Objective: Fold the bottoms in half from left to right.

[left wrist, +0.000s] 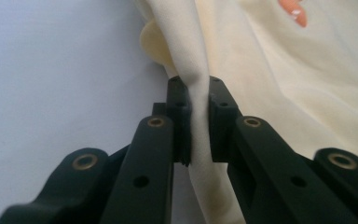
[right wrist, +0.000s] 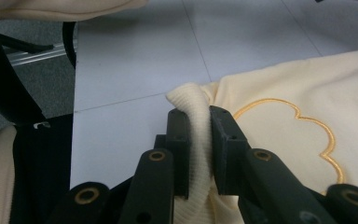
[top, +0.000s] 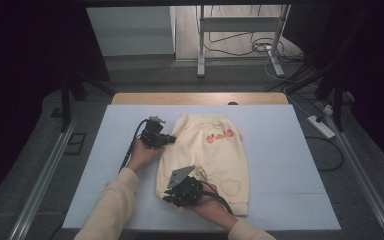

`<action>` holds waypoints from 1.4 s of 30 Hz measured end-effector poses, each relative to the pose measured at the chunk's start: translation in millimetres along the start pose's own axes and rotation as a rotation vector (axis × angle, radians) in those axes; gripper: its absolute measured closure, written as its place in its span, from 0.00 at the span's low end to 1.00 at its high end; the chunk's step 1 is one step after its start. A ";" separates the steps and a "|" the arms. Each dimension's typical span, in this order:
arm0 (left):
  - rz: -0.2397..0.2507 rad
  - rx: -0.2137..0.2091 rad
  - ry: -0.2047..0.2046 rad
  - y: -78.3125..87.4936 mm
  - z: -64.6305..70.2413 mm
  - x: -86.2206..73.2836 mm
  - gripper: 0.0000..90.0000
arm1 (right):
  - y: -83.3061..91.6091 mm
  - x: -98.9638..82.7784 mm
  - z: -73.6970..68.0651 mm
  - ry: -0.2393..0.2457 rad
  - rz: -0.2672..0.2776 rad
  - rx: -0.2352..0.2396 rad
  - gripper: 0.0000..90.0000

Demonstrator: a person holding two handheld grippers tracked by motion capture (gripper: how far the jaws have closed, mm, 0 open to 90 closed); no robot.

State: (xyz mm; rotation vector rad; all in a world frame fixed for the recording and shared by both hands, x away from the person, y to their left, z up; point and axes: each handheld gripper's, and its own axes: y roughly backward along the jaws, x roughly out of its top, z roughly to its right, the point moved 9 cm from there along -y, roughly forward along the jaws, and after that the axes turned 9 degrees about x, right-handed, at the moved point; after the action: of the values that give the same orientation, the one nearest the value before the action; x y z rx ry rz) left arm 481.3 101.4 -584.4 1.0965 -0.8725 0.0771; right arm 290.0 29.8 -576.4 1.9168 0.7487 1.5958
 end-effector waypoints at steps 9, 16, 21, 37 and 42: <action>0.053 -0.021 0.010 22.4 4.1 14.6 0.91 | 7.2 7.7 -2.8 0.006 0.031 -0.002 0.87; 0.054 -0.028 0.029 27.3 2.9 15.5 0.91 | 12.4 11.9 -5.0 0.012 0.048 -0.003 0.87; 0.064 -0.019 0.005 41.8 1.2 26.6 0.91 | 18.4 22.3 -7.0 0.029 0.076 -0.004 0.87; 0.070 -0.030 0.006 50.9 1.3 31.3 0.91 | 25.3 30.4 -7.0 0.026 0.107 0.002 0.87; 0.073 -0.005 -0.016 68.3 -6.1 39.8 0.91 | 21.6 48.2 -10.8 0.041 0.136 0.014 0.87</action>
State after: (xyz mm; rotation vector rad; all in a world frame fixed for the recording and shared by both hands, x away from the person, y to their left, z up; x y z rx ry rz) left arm 480.3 125.7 -509.0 1.0619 -0.9266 0.1267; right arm 288.2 49.2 -526.1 1.9880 0.6593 1.7197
